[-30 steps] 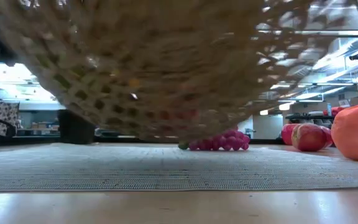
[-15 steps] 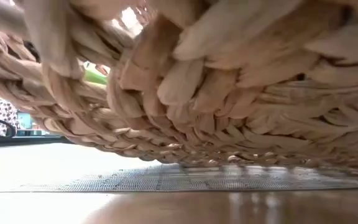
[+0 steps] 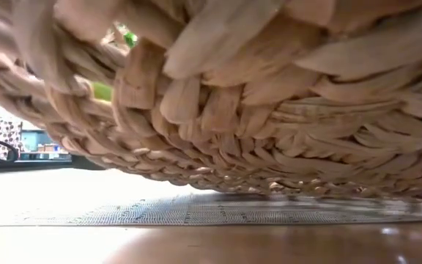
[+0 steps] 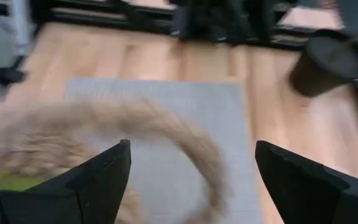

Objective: Build produce basket
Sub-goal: Adjust the basket

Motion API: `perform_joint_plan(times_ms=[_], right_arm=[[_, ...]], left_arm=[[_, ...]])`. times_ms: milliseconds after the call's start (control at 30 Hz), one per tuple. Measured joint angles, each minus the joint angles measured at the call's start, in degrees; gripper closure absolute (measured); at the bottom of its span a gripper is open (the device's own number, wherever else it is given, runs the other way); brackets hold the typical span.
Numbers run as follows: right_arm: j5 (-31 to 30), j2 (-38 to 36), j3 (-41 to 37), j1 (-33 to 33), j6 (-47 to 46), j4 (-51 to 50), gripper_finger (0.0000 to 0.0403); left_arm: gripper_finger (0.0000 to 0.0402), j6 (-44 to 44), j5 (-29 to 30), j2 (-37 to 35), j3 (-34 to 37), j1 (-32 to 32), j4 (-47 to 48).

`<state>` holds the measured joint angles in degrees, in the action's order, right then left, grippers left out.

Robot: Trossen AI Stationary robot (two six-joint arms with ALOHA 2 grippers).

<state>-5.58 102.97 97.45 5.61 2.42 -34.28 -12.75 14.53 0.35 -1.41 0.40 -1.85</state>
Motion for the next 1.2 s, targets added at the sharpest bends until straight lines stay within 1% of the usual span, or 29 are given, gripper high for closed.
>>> perform_joint_plan(times_ms=[200,400,567,733,833,900,1000,1100,1200], right_arm=[[-10.9,-0.1,-0.1,-0.5,2.4,4.6,0.0056],[-15.7,-0.5,-0.1,-1.6,6.4,10.7,0.0056],[-19.9,-1.0,-0.1,-2.5,11.9,16.2,0.0056],[-18.6,-1.0,-0.1,-4.4,13.0,17.1,0.0056],[-22.2,-1.2,-0.1,-5.0,15.4,17.8,0.0056],[-22.6,-1.8,-0.1,-5.3,15.9,18.3,0.0056],[-20.5,-2.4,0.0,-5.9,15.0,17.8,0.0056],[-18.6,-2.2,0.0,-6.3,13.5,14.1,0.0056],[-16.5,-2.2,0.0,-7.2,9.6,9.8,0.0053]], left_arm=[[0.0241,0.0,0.0,0.0,0.0,0.0,0.0],[0.0241,0.0,0.0,0.0,0.0,0.0,0.0],[0.0241,0.0,0.0,0.0,0.0,0.0,0.0],[0.0241,0.0,0.0,0.0,0.0,0.0,0.0],[0.0241,0.0,0.0,0.0,0.0,0.0,0.0],[0.0241,0.0,0.0,0.0,0.0,0.0,0.0],[0.0241,0.0,0.0,0.0,0.0,0.0,0.0],[0.0241,0.0,0.0,0.0,0.0,0.0,0.0],[0.0241,0.0,0.0,0.0,0.0,0.0,0.0]])
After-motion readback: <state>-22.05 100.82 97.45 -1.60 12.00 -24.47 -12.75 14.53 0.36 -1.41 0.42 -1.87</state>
